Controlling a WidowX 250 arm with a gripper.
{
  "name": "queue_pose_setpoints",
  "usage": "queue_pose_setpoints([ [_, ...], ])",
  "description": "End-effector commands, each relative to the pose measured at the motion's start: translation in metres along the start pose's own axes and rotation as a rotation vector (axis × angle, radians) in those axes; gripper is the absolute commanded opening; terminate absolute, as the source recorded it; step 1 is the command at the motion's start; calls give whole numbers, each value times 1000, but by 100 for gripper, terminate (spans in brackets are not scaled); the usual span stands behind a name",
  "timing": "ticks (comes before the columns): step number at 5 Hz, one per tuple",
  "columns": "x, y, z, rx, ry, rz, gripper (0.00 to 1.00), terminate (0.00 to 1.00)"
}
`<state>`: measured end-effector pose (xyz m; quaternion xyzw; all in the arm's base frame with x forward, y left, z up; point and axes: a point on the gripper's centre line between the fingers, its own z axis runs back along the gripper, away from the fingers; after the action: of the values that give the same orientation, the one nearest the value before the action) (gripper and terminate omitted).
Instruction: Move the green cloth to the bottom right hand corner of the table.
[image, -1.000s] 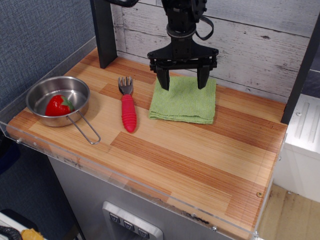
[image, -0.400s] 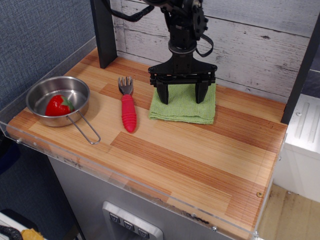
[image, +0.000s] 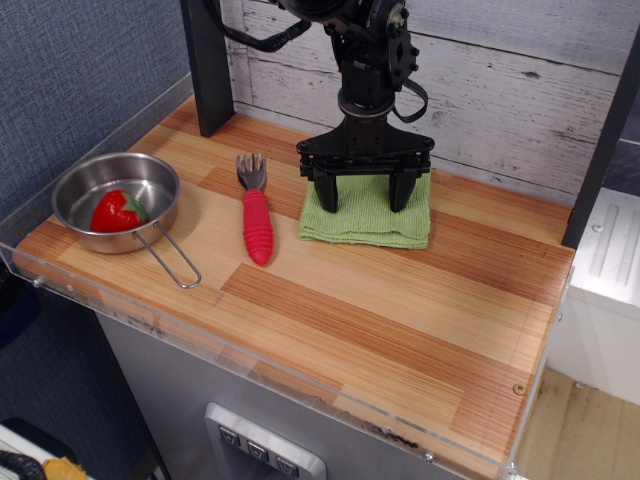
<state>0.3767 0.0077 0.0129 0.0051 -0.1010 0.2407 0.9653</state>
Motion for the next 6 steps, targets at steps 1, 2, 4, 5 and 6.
queue_pose_setpoints([
  [1, -15, -17, 15, -10, -15, -41, 100, 0],
  [2, -24, -24, 20, 2, -18, -72, 100, 0],
  [4, -55, -41, 30, 7, -28, -139, 100, 0],
  [5, -77, -48, 28, 12, -15, -174, 100, 0],
  [6, -101, -52, 27, -24, -4, -183, 100, 0],
])
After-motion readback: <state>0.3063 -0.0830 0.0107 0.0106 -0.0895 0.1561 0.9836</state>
